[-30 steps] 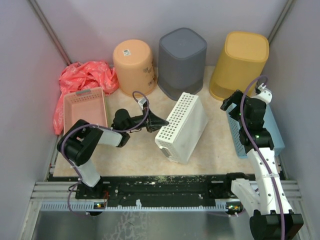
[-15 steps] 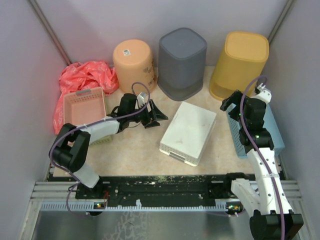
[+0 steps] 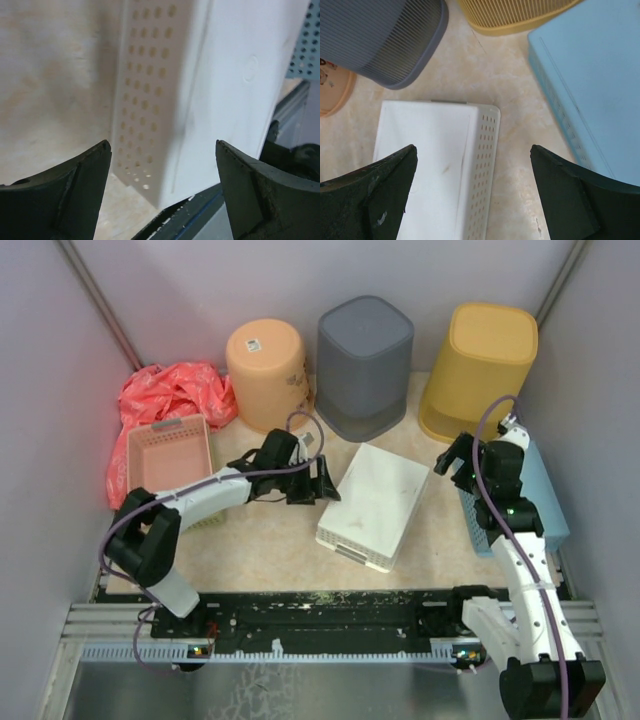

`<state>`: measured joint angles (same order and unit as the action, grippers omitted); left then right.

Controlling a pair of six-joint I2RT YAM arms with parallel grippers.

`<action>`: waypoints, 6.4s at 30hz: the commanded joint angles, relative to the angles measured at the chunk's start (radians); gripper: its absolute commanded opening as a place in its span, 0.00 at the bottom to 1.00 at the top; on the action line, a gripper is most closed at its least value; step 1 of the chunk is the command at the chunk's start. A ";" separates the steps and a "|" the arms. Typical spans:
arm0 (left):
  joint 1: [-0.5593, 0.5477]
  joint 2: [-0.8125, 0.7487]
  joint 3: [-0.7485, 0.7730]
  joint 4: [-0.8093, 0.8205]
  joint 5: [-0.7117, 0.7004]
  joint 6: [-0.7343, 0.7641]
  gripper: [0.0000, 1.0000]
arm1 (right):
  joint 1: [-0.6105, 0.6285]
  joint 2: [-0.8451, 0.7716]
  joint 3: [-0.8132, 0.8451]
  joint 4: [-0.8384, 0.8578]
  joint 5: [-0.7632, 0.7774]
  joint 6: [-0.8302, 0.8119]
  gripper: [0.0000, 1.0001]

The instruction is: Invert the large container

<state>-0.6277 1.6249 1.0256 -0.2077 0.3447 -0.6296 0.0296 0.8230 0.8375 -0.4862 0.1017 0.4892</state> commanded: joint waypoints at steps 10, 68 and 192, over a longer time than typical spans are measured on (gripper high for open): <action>-0.172 0.316 0.297 0.430 0.447 -0.212 0.88 | -0.007 -0.056 0.032 -0.076 0.041 -0.038 0.95; 0.486 -0.230 0.171 -0.547 -0.648 0.332 0.00 | 0.612 0.380 0.057 0.134 0.028 0.003 0.92; 0.350 -0.233 0.293 -0.535 -0.316 0.329 0.99 | 0.336 0.066 -0.017 0.159 0.235 -0.031 0.91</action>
<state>-0.4332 1.4078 1.3296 -0.6121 0.2581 -0.3149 0.3698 0.8997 0.8223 -0.3809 0.3405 0.4538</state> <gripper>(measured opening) 0.983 0.915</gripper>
